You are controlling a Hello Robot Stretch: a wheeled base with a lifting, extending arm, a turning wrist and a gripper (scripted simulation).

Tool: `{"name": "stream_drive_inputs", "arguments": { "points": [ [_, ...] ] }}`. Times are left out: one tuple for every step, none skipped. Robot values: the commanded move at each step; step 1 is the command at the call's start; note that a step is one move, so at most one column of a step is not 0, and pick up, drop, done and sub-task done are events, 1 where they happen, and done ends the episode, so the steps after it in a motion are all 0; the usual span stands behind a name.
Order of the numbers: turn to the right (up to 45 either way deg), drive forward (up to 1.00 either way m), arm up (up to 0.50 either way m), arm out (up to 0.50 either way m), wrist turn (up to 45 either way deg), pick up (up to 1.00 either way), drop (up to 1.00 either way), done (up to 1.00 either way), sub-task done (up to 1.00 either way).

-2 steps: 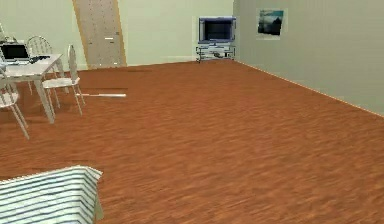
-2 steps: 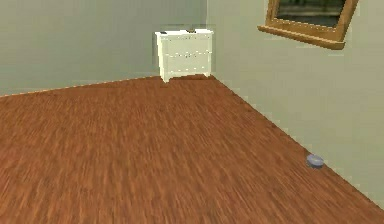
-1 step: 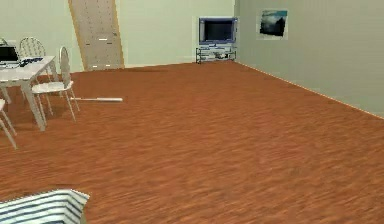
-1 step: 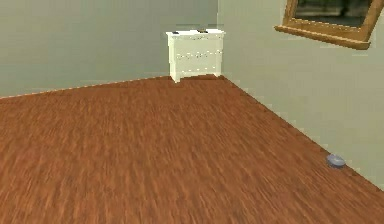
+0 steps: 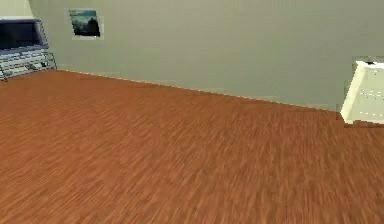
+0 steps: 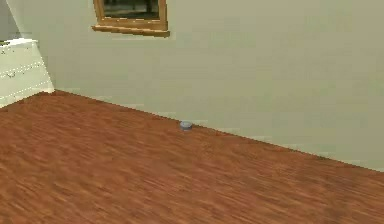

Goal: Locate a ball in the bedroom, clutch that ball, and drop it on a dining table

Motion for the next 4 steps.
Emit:
{"name": "stream_drive_inputs", "arguments": {
  "points": [
    [21.0,0.0,0.0,0.0,0.0,0.0,0.0,0.0,0.0],
    [0.0,0.35,0.0,0.0,0.0,0.0,0.0,0.0,0.0],
    [-45.0,0.0,0.0,0.0,0.0,0.0,0.0,0.0,0.0],
    [-36.0,0.0,0.0,0.0,0.0,0.0,0.0,0.0,0.0]
  ]
}}
